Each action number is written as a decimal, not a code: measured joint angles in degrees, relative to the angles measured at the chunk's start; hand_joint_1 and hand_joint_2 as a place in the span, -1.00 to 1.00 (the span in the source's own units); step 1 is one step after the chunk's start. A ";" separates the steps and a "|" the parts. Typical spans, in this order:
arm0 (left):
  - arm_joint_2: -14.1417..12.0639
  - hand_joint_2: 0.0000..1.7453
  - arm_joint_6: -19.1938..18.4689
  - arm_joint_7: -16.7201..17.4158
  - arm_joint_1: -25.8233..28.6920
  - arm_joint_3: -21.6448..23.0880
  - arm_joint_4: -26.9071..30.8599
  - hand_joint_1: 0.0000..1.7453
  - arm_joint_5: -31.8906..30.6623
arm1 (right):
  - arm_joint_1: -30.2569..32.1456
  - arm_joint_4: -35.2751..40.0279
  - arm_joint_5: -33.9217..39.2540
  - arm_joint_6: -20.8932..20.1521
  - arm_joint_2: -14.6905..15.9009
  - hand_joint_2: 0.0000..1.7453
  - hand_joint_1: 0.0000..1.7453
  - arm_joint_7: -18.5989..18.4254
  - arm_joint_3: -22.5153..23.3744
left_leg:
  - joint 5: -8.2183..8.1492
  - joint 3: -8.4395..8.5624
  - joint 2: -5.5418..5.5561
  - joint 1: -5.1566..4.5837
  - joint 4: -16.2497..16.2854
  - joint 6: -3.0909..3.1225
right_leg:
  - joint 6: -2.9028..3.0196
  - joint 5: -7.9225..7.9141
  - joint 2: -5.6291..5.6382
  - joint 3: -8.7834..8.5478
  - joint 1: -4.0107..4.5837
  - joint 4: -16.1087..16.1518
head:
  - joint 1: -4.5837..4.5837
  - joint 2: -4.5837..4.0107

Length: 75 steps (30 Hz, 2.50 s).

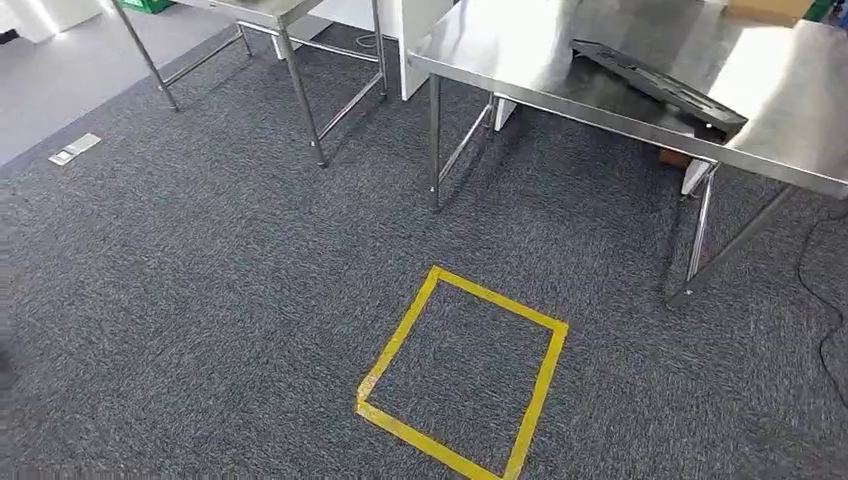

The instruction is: Take the parts from the cabinet and place them on the table.

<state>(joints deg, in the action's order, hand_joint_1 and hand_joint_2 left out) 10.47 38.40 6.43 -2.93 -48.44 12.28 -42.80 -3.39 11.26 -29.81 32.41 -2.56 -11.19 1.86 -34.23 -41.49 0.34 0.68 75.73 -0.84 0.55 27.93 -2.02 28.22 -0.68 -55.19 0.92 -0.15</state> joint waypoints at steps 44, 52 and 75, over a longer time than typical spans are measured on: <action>0.94 -1.00 1.84 -0.17 -1.10 -5.53 -0.11 -1.00 4.57 | 0.26 -0.87 -11.32 -7.28 -0.24 -1.00 -1.00 -9.64 -5.86 | 8.30 8.83 0.13 -0.16 -18.60 3.58 | -2.19 7.74 1.39 6.44 -0.11 -14.73 | -0.96 0.00; 2.29 -1.00 1.88 2.73 -0.72 -8.83 1.73 -1.00 0.70 | 0.25 -0.94 -12.81 -7.41 -0.09 -1.00 -1.00 -9.84 -6.80 | 9.02 8.35 5.41 -0.80 -18.41 2.96 | -2.61 0.95 5.22 0.63 0.18 -0.90 | -1.57 0.00; 3.83 -1.00 1.95 2.60 -1.13 -19.45 4.24 -1.00 -8.96 | -0.29 -0.96 -13.94 -7.85 -0.13 -1.00 -1.00 -10.84 -7.61 | 8.25 8.80 0.21 0.07 -18.39 3.37 | -2.28 8.16 1.50 6.80 -0.29 -15.64 | -1.53 0.00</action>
<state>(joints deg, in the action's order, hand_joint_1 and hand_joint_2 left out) 14.29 40.35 9.03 -4.05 -67.89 16.52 -51.76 -3.68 10.29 -43.76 24.57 -2.69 -22.03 -5.75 -25.98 -32.69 0.55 0.75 57.33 2.54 -1.73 36.09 -0.52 35.02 -0.97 -70.83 -0.61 -0.15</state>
